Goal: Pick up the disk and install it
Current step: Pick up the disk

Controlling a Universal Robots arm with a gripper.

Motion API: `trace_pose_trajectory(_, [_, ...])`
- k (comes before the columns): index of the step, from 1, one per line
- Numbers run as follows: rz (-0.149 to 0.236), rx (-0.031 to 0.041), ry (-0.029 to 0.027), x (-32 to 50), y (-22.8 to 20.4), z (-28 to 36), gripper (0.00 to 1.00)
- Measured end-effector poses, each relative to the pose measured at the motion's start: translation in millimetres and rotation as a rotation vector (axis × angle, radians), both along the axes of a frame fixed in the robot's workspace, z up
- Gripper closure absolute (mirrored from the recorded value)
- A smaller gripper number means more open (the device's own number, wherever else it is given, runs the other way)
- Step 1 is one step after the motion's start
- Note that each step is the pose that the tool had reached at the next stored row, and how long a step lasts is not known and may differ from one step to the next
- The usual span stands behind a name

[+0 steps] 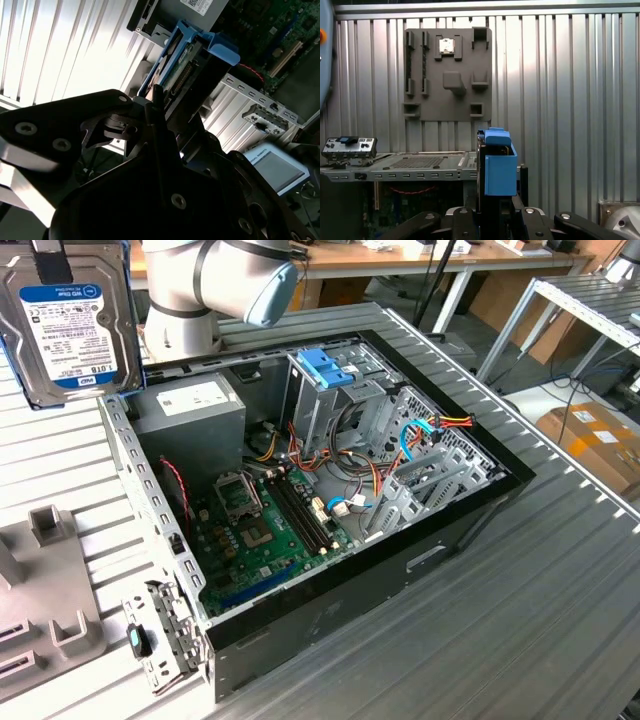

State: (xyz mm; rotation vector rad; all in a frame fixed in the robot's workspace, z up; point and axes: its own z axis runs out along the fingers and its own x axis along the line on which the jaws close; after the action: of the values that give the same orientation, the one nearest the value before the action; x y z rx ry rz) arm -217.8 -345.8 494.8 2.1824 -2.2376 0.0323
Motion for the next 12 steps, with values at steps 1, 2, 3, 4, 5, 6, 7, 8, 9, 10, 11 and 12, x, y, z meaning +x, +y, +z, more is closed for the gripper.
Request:
trace_pose_trajectory(1, [0.0,0.0,0.0,1.8,0.2,0.0,0.65])
trace_pose_trajectory(2, [0.0,0.0,0.0,3.9,0.4,0.0,0.65])
trace_pose_trajectory(3, [0.0,0.0,0.0001,5.4,0.6,0.0,0.65])
trace_pose_trajectory(4, [0.0,0.0,0.0001,6.2,0.7,0.0,0.65])
trace_pose_trajectory(5, [0.0,0.0,0.0,7.6,0.9,0.0,0.65])
trace_pose_trajectory(6, [0.0,0.0,0.0,8.6,1.1,0.0,0.65])
trace_pose_trajectory(7, [0.0,0.0,0.0,10.2,1.3,0.0,0.65])
trace_pose_trajectory(8, [0.0,0.0,0.0001,11.9,1.6,0.0,0.65])
trace_pose_trajectory(9, [0.0,0.0,0.0,13.1,1.7,0.0,0.65])
trace_pose_trajectory(10, [0.0,0.0,0.0,14.2,1.9,0.0,0.65])
trace_pose_trajectory(11, [0.0,-0.0001,0.0,15.9,2.1,0.0,0.65])
trace_pose_trajectory(12, [0.0,0.0,0.0,18.2,2.4,0.0,0.65])
